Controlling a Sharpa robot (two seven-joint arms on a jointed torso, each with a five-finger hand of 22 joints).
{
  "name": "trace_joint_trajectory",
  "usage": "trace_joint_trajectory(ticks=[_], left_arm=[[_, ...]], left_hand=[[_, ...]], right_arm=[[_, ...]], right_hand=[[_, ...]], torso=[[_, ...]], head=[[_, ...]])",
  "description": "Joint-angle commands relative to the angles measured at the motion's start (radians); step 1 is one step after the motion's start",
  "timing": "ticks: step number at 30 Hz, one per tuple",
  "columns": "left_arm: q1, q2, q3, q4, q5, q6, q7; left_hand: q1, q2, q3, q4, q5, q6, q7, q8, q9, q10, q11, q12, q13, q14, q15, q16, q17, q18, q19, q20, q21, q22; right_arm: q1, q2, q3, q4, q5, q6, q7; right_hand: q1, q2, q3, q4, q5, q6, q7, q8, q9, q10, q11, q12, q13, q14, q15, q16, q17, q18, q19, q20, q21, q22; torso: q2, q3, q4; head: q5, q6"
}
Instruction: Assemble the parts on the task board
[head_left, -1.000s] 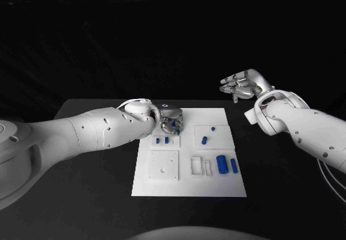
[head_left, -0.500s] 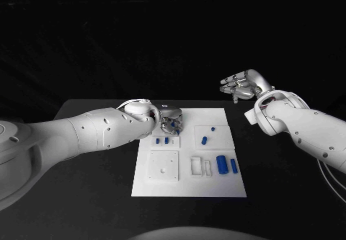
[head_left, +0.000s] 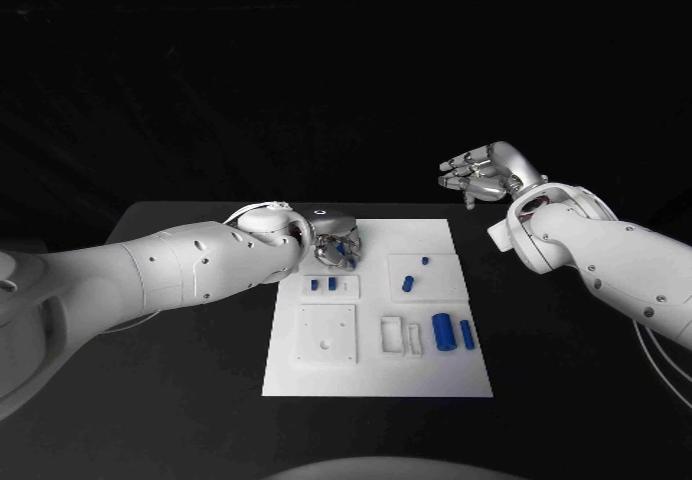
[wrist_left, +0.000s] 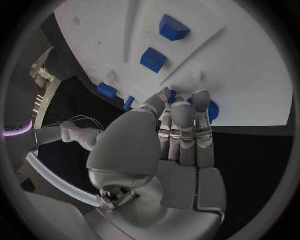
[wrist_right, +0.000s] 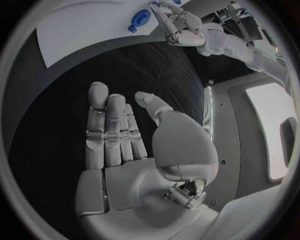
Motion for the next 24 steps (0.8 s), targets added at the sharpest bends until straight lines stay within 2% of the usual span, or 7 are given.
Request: trace_joint_trajectory(ticks=[1, 6, 9, 11, 14, 19, 24], left_arm=[[0.001, -0.013, 0.012, 0.024, 0.107, -0.036, 0.002], [0.001, -0.051, 0.042, 0.069, 0.146, -0.040, -0.002], [0.001, -0.081, 0.055, 0.102, 0.163, -0.038, -0.003], [0.001, -0.098, 0.060, 0.115, 0.175, -0.033, 0.000], [0.001, -0.123, 0.064, 0.127, 0.193, -0.023, 0.000], [0.001, -0.156, 0.067, 0.141, 0.203, -0.015, -0.001], [-0.001, -0.176, 0.067, 0.148, 0.178, -0.023, 0.008]], left_hand=[[0.000, 0.003, -0.002, -0.003, 0.006, 0.005, 0.002, 0.000, 0.001, 0.008, -0.002, -0.001, 0.001, -0.002, 0.005, 0.005, -0.001, 0.017, 0.003, 0.003, 0.006, 0.019], [-0.002, 0.001, -0.002, -0.004, 0.003, 0.005, 0.001, -0.001, 0.001, 0.008, -0.002, -0.001, 0.001, -0.003, 0.005, 0.004, -0.003, 0.017, 0.002, 0.003, 0.007, 0.019], [0.000, 0.000, -0.002, -0.006, 0.003, 0.005, 0.001, 0.000, 0.001, 0.008, -0.002, -0.001, 0.001, -0.003, 0.005, 0.004, -0.004, 0.016, 0.002, 0.003, 0.007, 0.019], [0.000, 0.000, -0.002, -0.006, 0.003, 0.005, 0.001, 0.000, 0.001, 0.008, -0.002, -0.001, 0.001, -0.003, 0.005, 0.004, -0.004, 0.016, 0.002, 0.003, 0.007, 0.019], [-0.001, -0.004, -0.001, -0.008, 0.010, 0.002, 0.002, -0.001, 0.001, 0.006, -0.001, -0.001, 0.001, -0.002, 0.006, 0.004, -0.005, 0.016, 0.001, 0.003, 0.008, 0.019], [0.000, -0.005, 0.001, -0.010, 0.012, 0.001, 0.002, -0.001, 0.001, 0.006, -0.001, -0.001, 0.001, -0.003, 0.006, 0.004, -0.006, 0.017, 0.000, 0.003, 0.009, 0.019], [0.004, -0.009, 0.007, -0.017, 0.016, -0.002, 0.004, -0.001, 0.001, 0.006, 0.000, -0.001, 0.001, -0.003, 0.008, 0.006, -0.007, 0.019, -0.002, 0.005, 0.012, 0.019]], right_arm=[[0.000, -0.001, 0.000, 0.002, -0.008, 0.007, 0.007], [0.000, -0.003, 0.000, 0.002, -0.008, 0.007, 0.007], [0.000, -0.005, 0.000, 0.001, -0.008, 0.007, 0.006], [0.000, -0.006, 0.000, 0.001, -0.008, 0.008, 0.006], [0.000, -0.006, 0.000, 0.001, -0.008, 0.008, 0.006], [0.000, -0.007, 0.000, 0.000, -0.007, 0.007, 0.006], [0.000, -0.006, 0.000, 0.000, -0.007, 0.007, 0.006]], right_hand=[[-0.011, 0.000, 0.006, 0.002, 0.006, 0.003, -0.001, -0.001, -0.001, 0.005, -0.002, -0.004, -0.002, -0.001, 0.003, 0.005, -0.002, 0.017, 0.022, -0.002, -0.006, 0.002], [-0.011, 0.000, 0.006, 0.002, 0.006, 0.003, -0.001, -0.001, -0.001, 0.005, -0.002, -0.004, -0.002, -0.001, 0.003, 0.005, -0.002, 0.017, 0.022, -0.002, -0.006, 0.002], [-0.011, 0.000, 0.006, 0.002, 0.006, 0.003, -0.001, -0.001, -0.001, 0.005, -0.002, -0.004, -0.002, -0.001, 0.003, 0.005, -0.002, 0.017, 0.022, -0.002, -0.006, 0.002], [-0.011, 0.000, 0.006, 0.002, 0.006, 0.003, -0.001, -0.001, -0.001, 0.005, -0.002, -0.004, -0.002, -0.001, 0.003, 0.005, -0.002, 0.017, 0.022, -0.002, -0.006, 0.002], [-0.011, 0.000, 0.006, 0.002, 0.006, 0.003, -0.001, -0.001, -0.001, 0.005, -0.002, -0.004, -0.002, -0.001, 0.003, 0.005, -0.002, 0.017, 0.022, -0.002, -0.006, 0.002], [-0.010, 0.000, 0.007, 0.003, 0.007, 0.004, -0.002, -0.001, -0.001, 0.005, -0.002, -0.004, -0.002, -0.002, 0.004, 0.005, -0.002, 0.017, 0.023, -0.002, -0.009, 0.005], [-0.010, -0.001, 0.008, 0.003, 0.008, 0.004, -0.002, -0.001, -0.001, 0.005, -0.002, -0.004, -0.002, -0.002, 0.004, 0.005, -0.002, 0.017, 0.023, -0.002, -0.010, 0.007]], torso=[[0.000, -0.0001, 0.0026], [-0.001, -0.0003, 0.0016], [-0.001, 0.0000, 0.0028], [-0.002, 0.0000, 0.0039], [-0.002, 0.0011, 0.0023], [-0.001, -0.0014, 0.0042], [0.000, -0.0016, 0.0015]], head=[[0.002, 0.001], [0.004, 0.004], [0.004, 0.003], [0.006, 0.004], [0.009, 0.007], [0.008, 0.004], [0.014, 0.007]])
